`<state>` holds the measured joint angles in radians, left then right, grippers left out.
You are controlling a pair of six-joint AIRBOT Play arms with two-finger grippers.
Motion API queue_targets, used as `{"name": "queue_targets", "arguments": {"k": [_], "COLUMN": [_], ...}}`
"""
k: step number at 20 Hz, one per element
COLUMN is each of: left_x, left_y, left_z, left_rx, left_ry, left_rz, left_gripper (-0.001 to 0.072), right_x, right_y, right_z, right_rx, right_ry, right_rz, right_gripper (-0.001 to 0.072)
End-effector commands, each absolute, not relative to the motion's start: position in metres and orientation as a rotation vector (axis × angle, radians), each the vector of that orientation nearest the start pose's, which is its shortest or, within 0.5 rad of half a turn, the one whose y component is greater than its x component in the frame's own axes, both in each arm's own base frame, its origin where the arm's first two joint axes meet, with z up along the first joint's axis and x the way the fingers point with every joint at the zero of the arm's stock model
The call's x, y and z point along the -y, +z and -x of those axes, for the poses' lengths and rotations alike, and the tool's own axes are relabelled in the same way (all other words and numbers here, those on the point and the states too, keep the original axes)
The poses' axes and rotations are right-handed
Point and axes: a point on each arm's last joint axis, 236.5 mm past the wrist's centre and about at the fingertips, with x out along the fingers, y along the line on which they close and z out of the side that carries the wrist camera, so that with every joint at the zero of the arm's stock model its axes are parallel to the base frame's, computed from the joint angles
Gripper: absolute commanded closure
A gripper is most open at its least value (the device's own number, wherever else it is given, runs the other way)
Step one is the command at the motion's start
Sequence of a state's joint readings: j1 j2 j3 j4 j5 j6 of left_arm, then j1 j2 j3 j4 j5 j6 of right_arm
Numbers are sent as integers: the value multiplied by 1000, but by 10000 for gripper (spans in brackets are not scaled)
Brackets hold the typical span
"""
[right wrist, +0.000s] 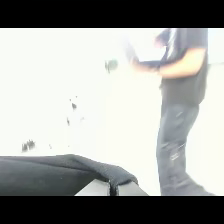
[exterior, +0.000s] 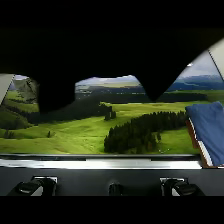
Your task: Fold the shirts.
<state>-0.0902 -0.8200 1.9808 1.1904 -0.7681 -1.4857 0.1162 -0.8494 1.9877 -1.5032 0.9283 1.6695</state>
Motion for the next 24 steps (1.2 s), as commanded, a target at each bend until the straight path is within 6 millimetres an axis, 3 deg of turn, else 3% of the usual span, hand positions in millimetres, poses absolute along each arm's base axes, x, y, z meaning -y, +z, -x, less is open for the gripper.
{"name": "queue_targets", "arguments": {"k": [1,3,4,5,7,8,10,12,14,16,18,19,21,22,23,24], "left_x": [67,60,55,51,45,42,36,37,44,55,66,72,79,78,74,67], "left_y": [647,637,626,609,554,511,407,289,190,110,51,31,2,-3,-3,2], "left_z": [-178,-206,-227,-255,-322,-362,-437,-494,-522,-535,-534,-530,-516,-508,-502,-493], "left_rx": [540,497,454,386,192,57,-218,-474,-675,-842,-986,-1046,-1155,-1192,-1221,-1260], "left_ry": [-357,-297,-257,-221,-159,-130,-106,-104,-119,-146,-175,-190,-208,-213,-216,-221], "left_rz": [161,120,90,60,2,-27,-38,-38,-26,16,67,90,105,101,90,81], "left_gripper": [680,680,680,680,680,680,680,679,679,678,678,677,677,613,379,135], "right_x": [-37,-40,-42,-45,-46,-47,-55,-70,-91,-111,-123,-125,-125,-123,-119,-110], "right_y": [585,560,534,499,402,351,257,163,84,28,-2,-10,-13,-8,2,15], "right_z": [-233,-258,-278,-300,-351,-381,-443,-492,-516,-525,-525,-524,-528,-531,-531,-529], "right_rx": [239,134,28,-106,-449,-592,-771,-903,-1045,-1147,-1215,-1231,-1220,-1204,-1194,-1197], "right_ry": [181,172,162,148,96,68,49,42,62,89,102,105,102,102,101,105], "right_rz": [-217,-211,-204,-194,-162,-147,-152,-217,-299,-375,-429,-440,-442,-446,-457,-467], "right_gripper": [676,676,676,676,676,677,675,675,674,673,674,674,674,664,516,284]}}
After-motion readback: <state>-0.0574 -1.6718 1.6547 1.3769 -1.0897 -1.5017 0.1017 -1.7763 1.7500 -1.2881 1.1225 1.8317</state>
